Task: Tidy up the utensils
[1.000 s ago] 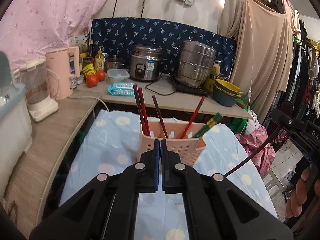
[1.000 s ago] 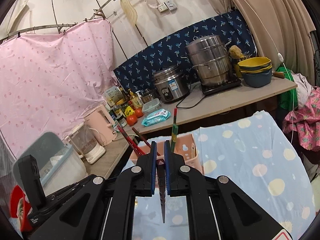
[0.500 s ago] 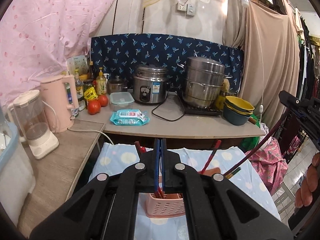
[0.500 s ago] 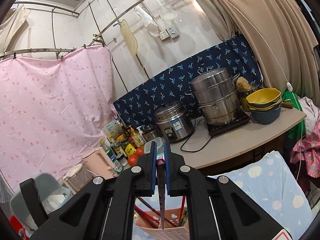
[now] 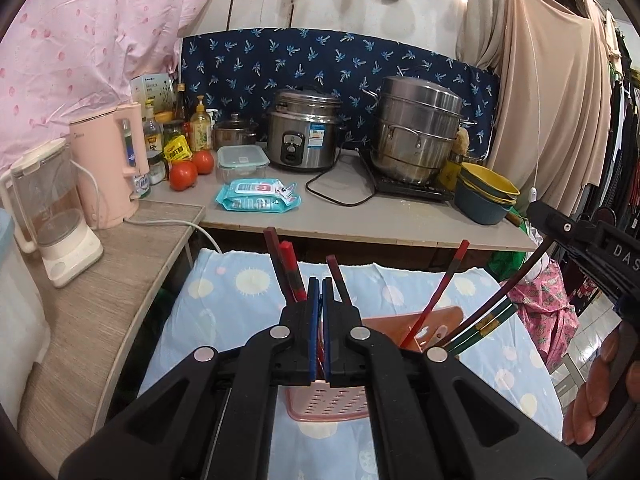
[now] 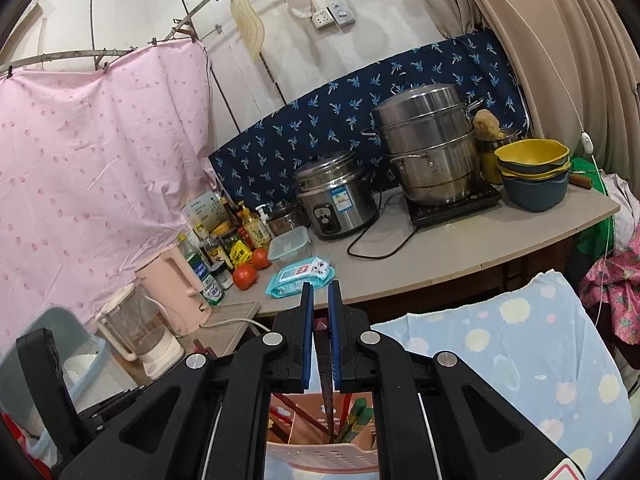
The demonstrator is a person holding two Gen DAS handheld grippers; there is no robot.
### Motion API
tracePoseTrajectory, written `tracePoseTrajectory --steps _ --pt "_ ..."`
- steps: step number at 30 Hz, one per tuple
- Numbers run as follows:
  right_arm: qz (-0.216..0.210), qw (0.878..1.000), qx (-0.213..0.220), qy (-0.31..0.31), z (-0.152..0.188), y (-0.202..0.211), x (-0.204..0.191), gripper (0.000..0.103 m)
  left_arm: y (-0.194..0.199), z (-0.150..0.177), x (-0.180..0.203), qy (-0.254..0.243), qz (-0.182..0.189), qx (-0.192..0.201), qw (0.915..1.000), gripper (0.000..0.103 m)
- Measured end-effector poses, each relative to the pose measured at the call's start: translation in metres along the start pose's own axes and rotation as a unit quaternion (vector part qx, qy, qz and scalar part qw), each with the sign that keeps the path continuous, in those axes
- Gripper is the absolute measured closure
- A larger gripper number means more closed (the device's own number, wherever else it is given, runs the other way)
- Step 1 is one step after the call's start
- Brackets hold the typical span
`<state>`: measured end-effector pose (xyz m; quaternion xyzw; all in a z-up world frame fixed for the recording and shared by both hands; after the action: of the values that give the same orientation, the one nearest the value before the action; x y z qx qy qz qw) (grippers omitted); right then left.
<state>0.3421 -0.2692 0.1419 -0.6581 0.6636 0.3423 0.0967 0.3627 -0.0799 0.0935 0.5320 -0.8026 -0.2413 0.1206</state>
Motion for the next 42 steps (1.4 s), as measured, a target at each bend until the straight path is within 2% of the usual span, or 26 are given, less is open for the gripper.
tracePoseTrajectory --steps 3,4,7,8,18,35,39,42 --pt "0.004 1.0 -0.01 0.01 0.008 -0.003 -0.002 0.096 0.0 0.002 0.001 0.002 0.001 -0.002 1.0 0.101" --pt "0.005 1.0 -0.012 0.013 0.01 -0.003 -0.003 0.096 0.0 0.004 0.001 0.004 -0.001 -0.004 1.0 0.097" --pt "0.011 1.0 -0.006 0.019 0.01 0.001 -0.004 0.083 0.002 0.007 -0.004 0.019 -0.013 -0.005 0.9997 0.068" --pt "0.011 1.0 -0.005 0.02 0.01 0.003 -0.004 0.08 0.003 0.008 -0.006 0.024 -0.015 -0.004 0.9996 0.067" --pt "0.024 0.998 -0.007 0.049 0.026 0.026 -0.003 0.073 0.017 0.022 -0.004 0.025 -0.02 -0.008 0.9995 0.067" --pt "0.064 0.99 -0.051 0.112 0.117 0.064 0.011 0.073 0.043 0.075 0.013 0.01 -0.04 -0.049 0.9979 0.067" --pt "0.071 0.989 -0.064 0.109 0.135 0.071 0.018 0.068 0.048 0.088 0.016 0.011 -0.043 -0.062 0.9971 0.066" --pt "0.08 0.988 -0.072 0.108 0.146 0.075 0.024 0.067 0.051 0.096 0.018 0.012 -0.043 -0.069 0.9966 0.065"
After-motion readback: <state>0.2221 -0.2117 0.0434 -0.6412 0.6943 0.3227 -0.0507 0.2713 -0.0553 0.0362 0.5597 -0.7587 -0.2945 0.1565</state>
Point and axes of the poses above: each gripper's, at about its wrist camera, not at the fingertips, and y roughly against the way its jaws point, x to its right, z to its underside, the point moved 7 cm from there along -y, roughly the way its jaws point, and after that the axes turned 13 degrees about -y, right-handed, at the moved point
